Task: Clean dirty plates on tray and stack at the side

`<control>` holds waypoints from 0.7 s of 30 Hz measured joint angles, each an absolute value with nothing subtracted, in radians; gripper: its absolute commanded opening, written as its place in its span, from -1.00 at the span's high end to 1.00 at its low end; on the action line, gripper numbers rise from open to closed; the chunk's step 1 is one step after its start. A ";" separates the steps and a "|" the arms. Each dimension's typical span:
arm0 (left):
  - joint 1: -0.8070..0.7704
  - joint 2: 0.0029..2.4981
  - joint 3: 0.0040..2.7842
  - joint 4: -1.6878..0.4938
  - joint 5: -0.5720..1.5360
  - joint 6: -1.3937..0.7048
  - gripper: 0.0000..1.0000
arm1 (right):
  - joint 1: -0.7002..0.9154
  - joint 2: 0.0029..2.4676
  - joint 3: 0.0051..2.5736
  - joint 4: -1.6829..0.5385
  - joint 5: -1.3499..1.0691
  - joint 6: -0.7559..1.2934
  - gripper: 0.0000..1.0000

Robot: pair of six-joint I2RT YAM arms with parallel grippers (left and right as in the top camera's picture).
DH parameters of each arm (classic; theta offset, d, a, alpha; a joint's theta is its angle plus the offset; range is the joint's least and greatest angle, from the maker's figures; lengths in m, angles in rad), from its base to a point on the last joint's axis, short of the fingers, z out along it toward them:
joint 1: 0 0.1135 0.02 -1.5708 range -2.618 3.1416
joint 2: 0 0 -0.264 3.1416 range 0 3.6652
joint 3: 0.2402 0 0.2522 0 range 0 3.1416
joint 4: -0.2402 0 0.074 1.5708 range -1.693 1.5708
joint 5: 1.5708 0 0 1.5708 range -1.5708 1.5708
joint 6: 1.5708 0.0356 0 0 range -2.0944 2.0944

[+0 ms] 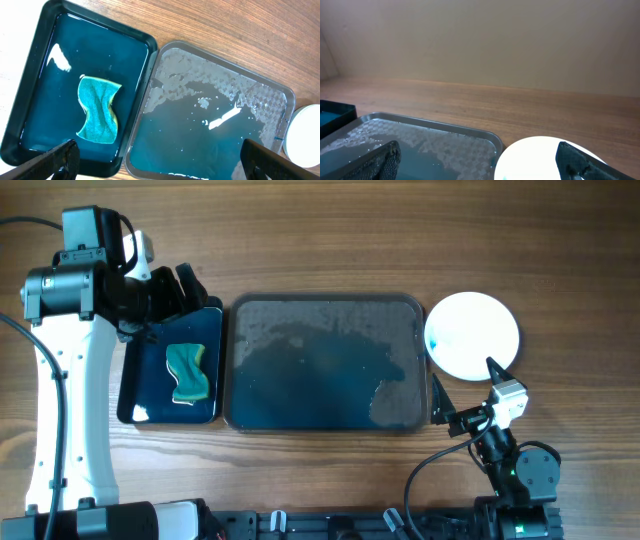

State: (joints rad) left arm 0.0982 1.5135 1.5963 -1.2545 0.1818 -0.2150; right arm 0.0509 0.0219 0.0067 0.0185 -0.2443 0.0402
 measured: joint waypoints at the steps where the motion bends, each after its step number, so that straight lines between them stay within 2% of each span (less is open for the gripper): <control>1: 0.098 1.514 1.596 -1.255 0.182 -0.215 -1.00 | 0.051 0.022 0.007 0.019 -0.245 0.040 -1.00; 6: 0.090 1.500 1.591 -1.212 0.181 -0.215 -1.00 | 0.051 0.022 0.007 0.019 -0.247 0.040 -1.00; 10: 0.059 1.353 1.480 -0.939 0.182 -0.215 -1.00 | 0.051 0.022 0.007 0.019 -0.247 0.040 -0.99; 13: 0.038 1.180 1.290 -0.669 0.182 -0.215 -1.00 | 0.051 0.023 0.006 0.018 -0.247 0.041 -0.99; 18: 0.016 0.867 0.812 -0.187 0.180 -0.216 -1.00 | 0.051 0.025 0.006 0.019 -0.247 0.041 -1.00; 21: 0.015 0.707 0.581 -0.057 0.162 -0.216 -1.00 | 0.051 0.026 0.006 0.018 -0.247 0.041 -1.00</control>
